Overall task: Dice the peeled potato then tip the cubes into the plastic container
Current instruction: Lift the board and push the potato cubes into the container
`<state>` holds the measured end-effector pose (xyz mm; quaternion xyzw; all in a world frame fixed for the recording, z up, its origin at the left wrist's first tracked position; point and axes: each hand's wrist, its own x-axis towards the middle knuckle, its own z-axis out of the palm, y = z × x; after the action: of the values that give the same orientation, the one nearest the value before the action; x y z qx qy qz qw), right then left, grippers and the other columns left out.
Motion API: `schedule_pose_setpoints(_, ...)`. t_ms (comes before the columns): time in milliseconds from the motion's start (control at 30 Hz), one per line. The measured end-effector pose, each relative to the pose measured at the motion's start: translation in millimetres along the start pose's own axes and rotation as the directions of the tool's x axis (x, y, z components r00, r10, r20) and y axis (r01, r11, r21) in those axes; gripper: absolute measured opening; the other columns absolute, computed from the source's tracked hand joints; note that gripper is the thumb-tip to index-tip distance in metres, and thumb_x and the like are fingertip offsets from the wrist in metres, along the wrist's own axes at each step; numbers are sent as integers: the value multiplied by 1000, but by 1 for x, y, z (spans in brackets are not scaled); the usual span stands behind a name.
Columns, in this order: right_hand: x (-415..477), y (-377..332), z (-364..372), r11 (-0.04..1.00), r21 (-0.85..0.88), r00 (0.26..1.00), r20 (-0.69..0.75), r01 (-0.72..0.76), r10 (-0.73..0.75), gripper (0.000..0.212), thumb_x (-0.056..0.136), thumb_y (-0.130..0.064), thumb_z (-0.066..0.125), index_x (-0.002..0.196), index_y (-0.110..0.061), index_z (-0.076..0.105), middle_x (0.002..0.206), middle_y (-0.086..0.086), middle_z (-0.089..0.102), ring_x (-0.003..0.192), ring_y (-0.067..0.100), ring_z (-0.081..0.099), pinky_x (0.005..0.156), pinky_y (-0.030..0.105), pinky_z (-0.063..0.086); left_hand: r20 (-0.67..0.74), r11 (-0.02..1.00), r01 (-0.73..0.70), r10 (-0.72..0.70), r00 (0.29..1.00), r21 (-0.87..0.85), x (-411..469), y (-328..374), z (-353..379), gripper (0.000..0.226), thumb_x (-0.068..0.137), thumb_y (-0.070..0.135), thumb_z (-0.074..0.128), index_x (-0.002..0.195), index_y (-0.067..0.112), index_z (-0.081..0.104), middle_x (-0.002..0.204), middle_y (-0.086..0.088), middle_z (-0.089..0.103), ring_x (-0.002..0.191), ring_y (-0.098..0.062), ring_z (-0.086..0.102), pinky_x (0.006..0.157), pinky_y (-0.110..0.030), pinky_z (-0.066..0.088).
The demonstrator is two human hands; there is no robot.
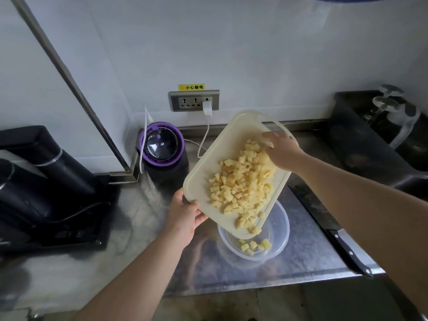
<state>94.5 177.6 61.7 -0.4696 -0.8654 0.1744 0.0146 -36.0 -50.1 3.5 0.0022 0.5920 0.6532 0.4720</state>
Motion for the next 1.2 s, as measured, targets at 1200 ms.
schedule_pose_setpoints(1200,-130,5,72,914,323,944,294,-245,149,26,103,-22,38,117,-9,54,102,10,64,93,27,67,67,31,52,-85,999,16,-20,996,-42,3,-3,-4,51,97,-6,41,140,21,40,118,-8,62,101,-25,65,66,-34,54)
